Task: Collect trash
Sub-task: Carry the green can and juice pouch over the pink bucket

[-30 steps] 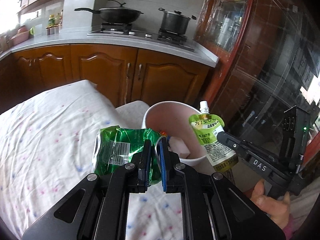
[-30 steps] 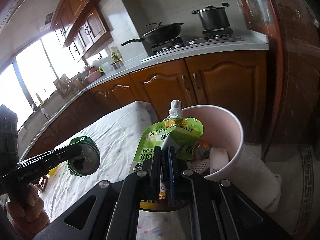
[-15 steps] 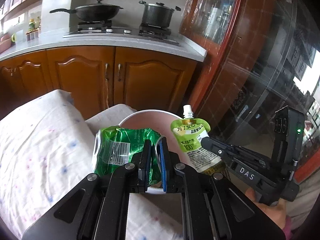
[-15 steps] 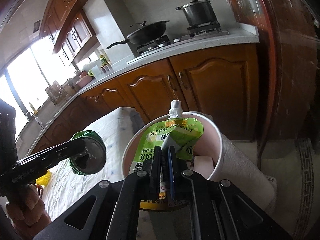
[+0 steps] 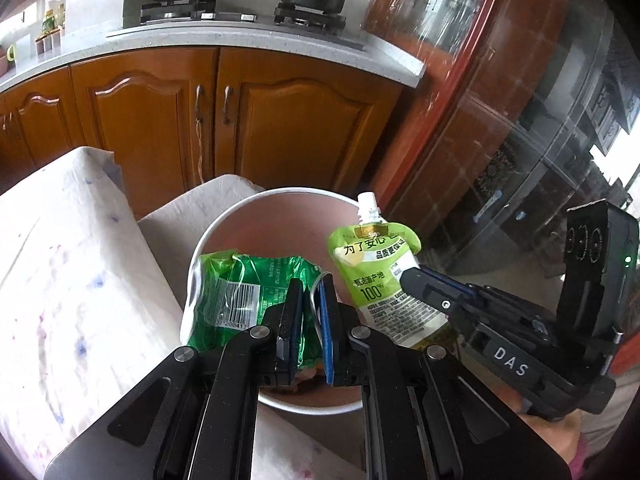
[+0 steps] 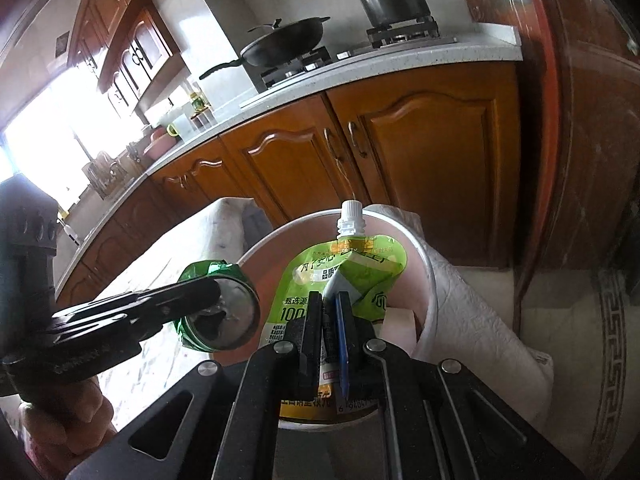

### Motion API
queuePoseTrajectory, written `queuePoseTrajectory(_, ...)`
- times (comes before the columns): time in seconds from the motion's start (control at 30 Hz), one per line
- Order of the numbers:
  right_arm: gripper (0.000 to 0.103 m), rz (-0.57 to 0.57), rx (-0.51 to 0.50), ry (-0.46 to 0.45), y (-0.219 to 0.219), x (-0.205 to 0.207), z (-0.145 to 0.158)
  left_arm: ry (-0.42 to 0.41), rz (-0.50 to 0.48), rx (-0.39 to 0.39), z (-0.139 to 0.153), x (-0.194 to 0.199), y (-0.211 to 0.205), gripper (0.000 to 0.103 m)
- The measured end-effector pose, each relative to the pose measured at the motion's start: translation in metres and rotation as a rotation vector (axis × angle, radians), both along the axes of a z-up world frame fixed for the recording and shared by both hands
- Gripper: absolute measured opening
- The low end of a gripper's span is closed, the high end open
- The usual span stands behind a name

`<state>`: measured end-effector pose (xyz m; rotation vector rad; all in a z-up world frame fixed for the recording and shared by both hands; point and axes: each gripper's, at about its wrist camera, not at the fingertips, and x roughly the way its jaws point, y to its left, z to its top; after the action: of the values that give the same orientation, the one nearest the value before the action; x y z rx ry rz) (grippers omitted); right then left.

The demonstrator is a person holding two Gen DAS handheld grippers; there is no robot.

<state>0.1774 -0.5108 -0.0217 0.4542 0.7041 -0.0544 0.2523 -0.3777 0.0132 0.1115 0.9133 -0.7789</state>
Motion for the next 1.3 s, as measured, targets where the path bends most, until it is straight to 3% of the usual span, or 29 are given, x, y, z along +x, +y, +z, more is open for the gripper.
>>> queuePoseTrajectory(0.3, 0.007, 0.003, 0.001, 0.015, -0.006, 0.004, -0.004, -0.03, -0.006, 0.02, 0.001, 0.003, -0.009, 0.008)
queuePoseTrajectory(0.63, 0.007, -0.01, 0.004, 0.008, -0.01, 0.001, -0.003, -0.091, -0.078, 0.008, 0.009, -0.012, -0.016, 0.008)
queuePoseTrajectory(1.3, 0.007, -0.009, -0.004, 0.016, -0.007, 0.006, -0.003, -0.02, -0.083, 0.01, -0.006, 0.001, -0.015, 0.008)
